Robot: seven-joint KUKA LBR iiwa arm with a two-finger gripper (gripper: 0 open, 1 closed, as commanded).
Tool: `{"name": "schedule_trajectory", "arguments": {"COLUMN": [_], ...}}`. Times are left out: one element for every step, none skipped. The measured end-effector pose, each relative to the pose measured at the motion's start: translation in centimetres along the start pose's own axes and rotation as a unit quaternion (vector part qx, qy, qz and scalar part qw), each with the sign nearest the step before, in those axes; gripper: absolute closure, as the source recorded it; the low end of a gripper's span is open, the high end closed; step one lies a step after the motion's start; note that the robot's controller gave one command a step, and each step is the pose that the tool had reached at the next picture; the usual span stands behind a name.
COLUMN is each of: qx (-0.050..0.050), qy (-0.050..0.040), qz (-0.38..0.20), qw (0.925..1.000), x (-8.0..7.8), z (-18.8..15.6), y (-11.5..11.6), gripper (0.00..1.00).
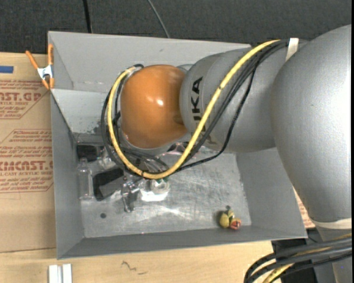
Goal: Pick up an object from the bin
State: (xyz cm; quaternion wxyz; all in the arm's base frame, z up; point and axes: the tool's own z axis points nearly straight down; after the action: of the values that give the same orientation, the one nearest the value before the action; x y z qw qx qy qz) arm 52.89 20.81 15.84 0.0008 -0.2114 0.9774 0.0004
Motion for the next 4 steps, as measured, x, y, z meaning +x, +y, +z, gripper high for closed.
{"name": "schedule_trajectory", "arguments": {"qx": [0.000,0.000,0.000,0.000], "qy": [-0.0059,0.0006,-0.0004,-0.0006], "qz": [0.047,0.091,-0.002,-0.104], "qw": [0.9989,0.9959,1.0000,0.9946], "x": [-1.2,-1.5,-1.5,-2.1], "z": [3.3,6.4,5.3,5.2], "y": [-0.4,0.7,1.7,1.1], "gripper": [0.00,0.00,0.00,0.00]}}
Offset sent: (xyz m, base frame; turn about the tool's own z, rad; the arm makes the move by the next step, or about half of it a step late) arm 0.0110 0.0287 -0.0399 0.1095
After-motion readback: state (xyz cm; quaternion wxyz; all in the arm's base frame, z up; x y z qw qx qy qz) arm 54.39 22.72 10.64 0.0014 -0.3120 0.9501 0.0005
